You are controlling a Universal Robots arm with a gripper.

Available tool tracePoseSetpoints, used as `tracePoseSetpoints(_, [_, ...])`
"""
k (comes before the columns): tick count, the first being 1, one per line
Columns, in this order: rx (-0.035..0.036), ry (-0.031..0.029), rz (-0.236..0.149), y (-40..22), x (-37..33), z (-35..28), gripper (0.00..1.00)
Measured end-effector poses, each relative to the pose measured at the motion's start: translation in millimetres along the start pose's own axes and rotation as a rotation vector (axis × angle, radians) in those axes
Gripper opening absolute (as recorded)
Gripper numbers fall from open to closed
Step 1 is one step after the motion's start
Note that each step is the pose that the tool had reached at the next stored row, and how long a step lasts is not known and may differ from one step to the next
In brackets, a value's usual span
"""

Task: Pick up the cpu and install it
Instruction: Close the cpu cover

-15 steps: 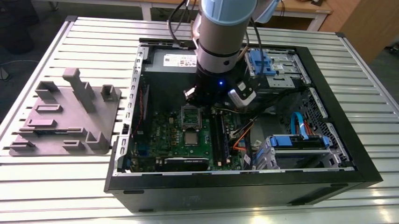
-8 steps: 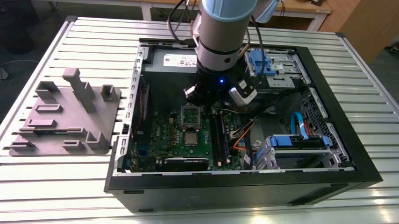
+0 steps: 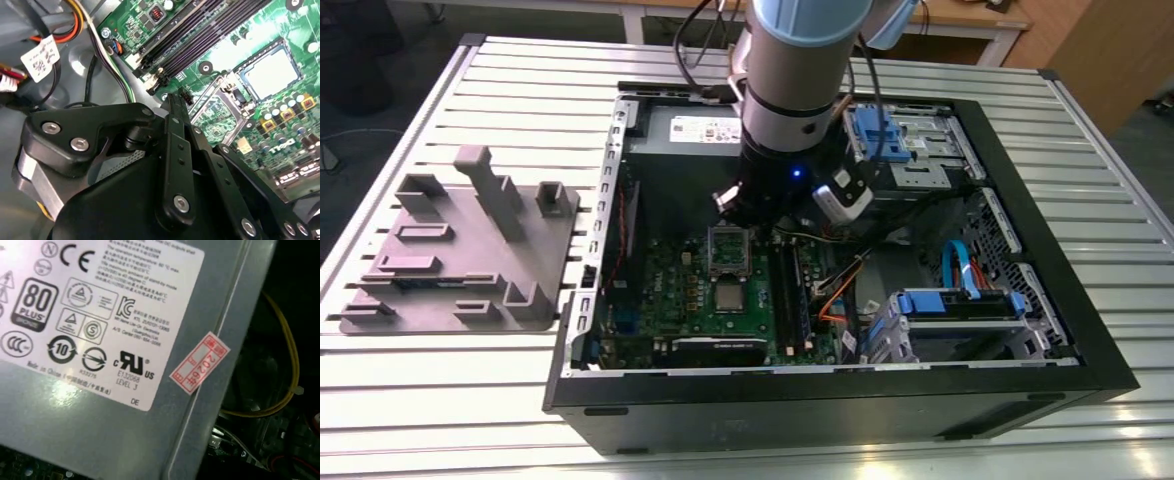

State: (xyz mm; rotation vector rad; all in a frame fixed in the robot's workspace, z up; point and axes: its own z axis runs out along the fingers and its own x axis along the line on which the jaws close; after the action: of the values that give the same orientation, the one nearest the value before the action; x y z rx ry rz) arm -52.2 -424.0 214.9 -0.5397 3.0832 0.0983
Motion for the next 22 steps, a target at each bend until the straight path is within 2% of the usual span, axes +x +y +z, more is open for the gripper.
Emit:
tracePoseSetpoints(5, [-0.0011, 0.0030, -0.052, -0.2, -0.5, 0.1, 0.10])
tracePoseSetpoints(10, [-0.0013, 0.0034, -0.058, -0.2, -0.6, 0.1, 0.10])
tracePoseSetpoints(18, [-0.0034, 0.0096, -0.162, -0.6, -1.6, 0.0, 0.10])
tracePoseSetpoints(22, [-0.0035, 0.0100, -0.166, -0.6, -1.6, 0.0, 0.10])
